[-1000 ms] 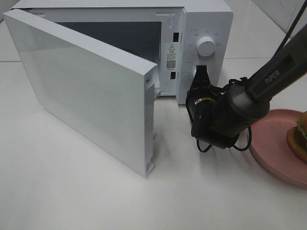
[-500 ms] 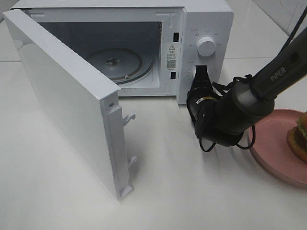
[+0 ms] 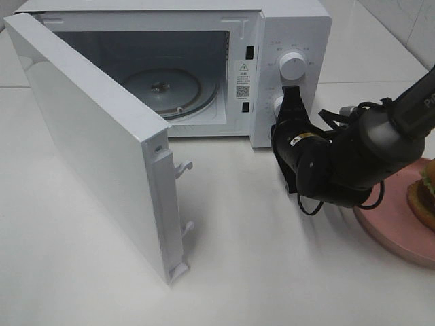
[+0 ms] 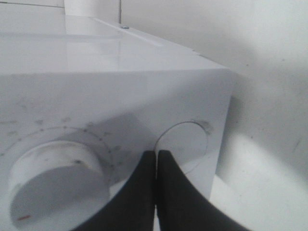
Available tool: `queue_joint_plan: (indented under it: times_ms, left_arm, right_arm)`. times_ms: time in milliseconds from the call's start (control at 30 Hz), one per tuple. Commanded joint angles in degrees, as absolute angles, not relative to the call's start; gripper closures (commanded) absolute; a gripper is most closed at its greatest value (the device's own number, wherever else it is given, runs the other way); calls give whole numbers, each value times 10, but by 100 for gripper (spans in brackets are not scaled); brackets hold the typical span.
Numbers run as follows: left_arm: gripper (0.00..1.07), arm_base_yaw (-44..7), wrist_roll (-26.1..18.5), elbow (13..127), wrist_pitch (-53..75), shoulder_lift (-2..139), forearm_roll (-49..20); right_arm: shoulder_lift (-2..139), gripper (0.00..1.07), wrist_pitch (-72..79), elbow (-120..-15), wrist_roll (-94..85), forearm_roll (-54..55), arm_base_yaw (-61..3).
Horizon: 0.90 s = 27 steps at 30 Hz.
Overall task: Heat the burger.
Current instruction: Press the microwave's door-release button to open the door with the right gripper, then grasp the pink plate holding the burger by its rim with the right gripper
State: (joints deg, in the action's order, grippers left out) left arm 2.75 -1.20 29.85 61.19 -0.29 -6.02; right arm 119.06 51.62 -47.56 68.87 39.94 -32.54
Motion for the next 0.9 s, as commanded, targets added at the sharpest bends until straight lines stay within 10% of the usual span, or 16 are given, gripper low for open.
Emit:
queue_joint_plan:
  times_ms: [33,900]
  left_arm:
    - [10,29,-11,297,614,-15,-64]
    - [10,29,-11,297,614,-15,-64]
  right_arm:
    - [1171,107,500,-467,688,385,-323]
    - [1001,101,215,-398,369,383,-321]
